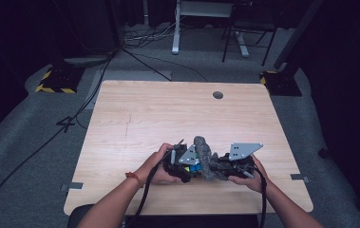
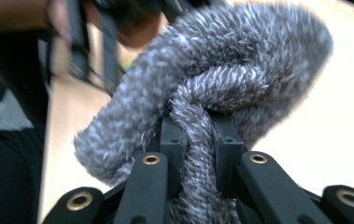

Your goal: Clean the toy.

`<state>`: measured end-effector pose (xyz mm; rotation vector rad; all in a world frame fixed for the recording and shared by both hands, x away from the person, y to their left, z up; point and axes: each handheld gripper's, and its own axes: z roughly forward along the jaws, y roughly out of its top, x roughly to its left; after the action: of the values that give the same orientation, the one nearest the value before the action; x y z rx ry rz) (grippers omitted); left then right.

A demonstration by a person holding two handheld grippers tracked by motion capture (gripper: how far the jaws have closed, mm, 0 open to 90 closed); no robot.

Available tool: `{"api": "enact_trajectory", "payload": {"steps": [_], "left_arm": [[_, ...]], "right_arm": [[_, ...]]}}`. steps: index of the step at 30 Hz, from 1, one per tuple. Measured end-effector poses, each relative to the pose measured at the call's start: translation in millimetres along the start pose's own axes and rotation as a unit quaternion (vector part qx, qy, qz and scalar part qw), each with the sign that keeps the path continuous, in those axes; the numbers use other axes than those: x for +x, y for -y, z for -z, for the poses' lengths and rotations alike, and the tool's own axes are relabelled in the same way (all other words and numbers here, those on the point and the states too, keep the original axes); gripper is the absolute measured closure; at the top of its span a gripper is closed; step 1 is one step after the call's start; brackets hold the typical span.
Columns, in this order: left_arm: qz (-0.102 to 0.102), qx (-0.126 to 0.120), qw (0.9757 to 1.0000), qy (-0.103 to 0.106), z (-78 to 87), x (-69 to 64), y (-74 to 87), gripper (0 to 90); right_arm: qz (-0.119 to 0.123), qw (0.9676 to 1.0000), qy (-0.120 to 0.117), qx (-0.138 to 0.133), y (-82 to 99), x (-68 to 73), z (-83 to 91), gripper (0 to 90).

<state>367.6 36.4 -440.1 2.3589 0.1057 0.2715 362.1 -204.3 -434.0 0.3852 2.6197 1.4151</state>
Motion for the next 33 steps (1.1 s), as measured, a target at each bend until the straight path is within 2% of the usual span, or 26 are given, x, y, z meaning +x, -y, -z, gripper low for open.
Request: {"api": "enact_trajectory", "payload": {"steps": [4, 6, 8, 9, 10, 12, 14, 16, 18, 20, 23, 27, 29, 31, 33], "left_arm": [[0.002, -0.017, 0.9998, -0.008, 9.1, 1.0, -1.1, 33.3], [0.006, -0.029, 0.9995, -0.005, 13.6, 2.9, -1.4, 33.3], [0.001, -0.025, 0.9996, -0.012, 16.4, 3.4, -2.0, 33.3], [-0.001, -0.024, 0.9996, -0.012, 16.4, 3.8, -1.5, 33.4], [-0.001, -0.014, 0.9998, -0.011, 15.4, 4.2, -0.2, 33.3], [-0.005, 0.011, 0.9997, -0.021, 9.5, 5.0, 3.5, 33.4], [0.001, 0.016, 0.9998, -0.012, 5.1, 6.2, 6.1, 33.4], [-0.003, 0.014, 0.9999, 0.003, 0.4, 3.3, 4.9, 33.4], [-0.009, 0.006, 0.9997, 0.021, -2.9, -1.9, -0.6, 33.3], [-0.015, 0.009, 0.9996, 0.024, -4.8, -5.7, -3.4, 33.2], [-0.007, 0.003, 0.9996, 0.028, -2.7, -4.1, -3.7, 33.3], [-0.012, -0.009, 0.9998, 0.015, 5.3, -6.2, -6.1, 33.3], [-0.014, -0.017, 0.9997, 0.007, 11.3, -5.6, -6.9, 33.1], [-0.007, -0.035, 0.9994, 0.002, 19.2, -3.3, -6.9, 33.1], [-0.009, -0.040, 0.9991, -0.006, 26.9, -1.2, -7.5, 33.2]], "right_arm": [[-0.019, 0.9991, 0.003, 0.037, 11.5, -9.0, -6.4, 79.1], [-0.021, 0.9985, -0.003, 0.051, 15.1, -10.6, -9.4, 79.1], [-0.019, 0.9981, -0.005, 0.059, 15.9, -9.2, -11.7, 79.0], [-0.022, 0.9983, -0.010, 0.053, 15.6, -8.2, -11.6, 79.0], [-0.025, 0.9985, -0.011, 0.047, 14.6, -6.5, -10.1, 79.0], [-0.018, 0.9994, -0.008, 0.029, 10.0, -0.5, -3.2, 79.0], [-0.012, 0.9999, -0.012, 0.002, 4.0, 4.4, 3.9, 79.0], [0.001, 0.9996, -0.018, -0.019, -2.8, 9.7, 7.8, 79.0], [0.010, 0.9993, -0.016, -0.031, -6.8, 13.2, 8.4, 78.9], [0.007, 0.9989, -0.018, -0.043, -9.2, 13.9, 9.0, 78.9], [0.001, 0.9993, -0.001, -0.036, -7.7, 9.5, 9.5, 78.8], [-0.010, 0.9997, 0.018, -0.010, 0.2, 1.5, 4.1, 78.8], [-0.022, 0.9996, 0.015, 0.004, 6.2, -3.3, 0.1, 78.8], [-0.030, 0.9992, 0.016, 0.020, 11.5, -6.3, -4.4, 78.8], [-0.036, 0.9991, 0.007, 0.023, 15.0, -6.1, -7.9, 78.7]]}}
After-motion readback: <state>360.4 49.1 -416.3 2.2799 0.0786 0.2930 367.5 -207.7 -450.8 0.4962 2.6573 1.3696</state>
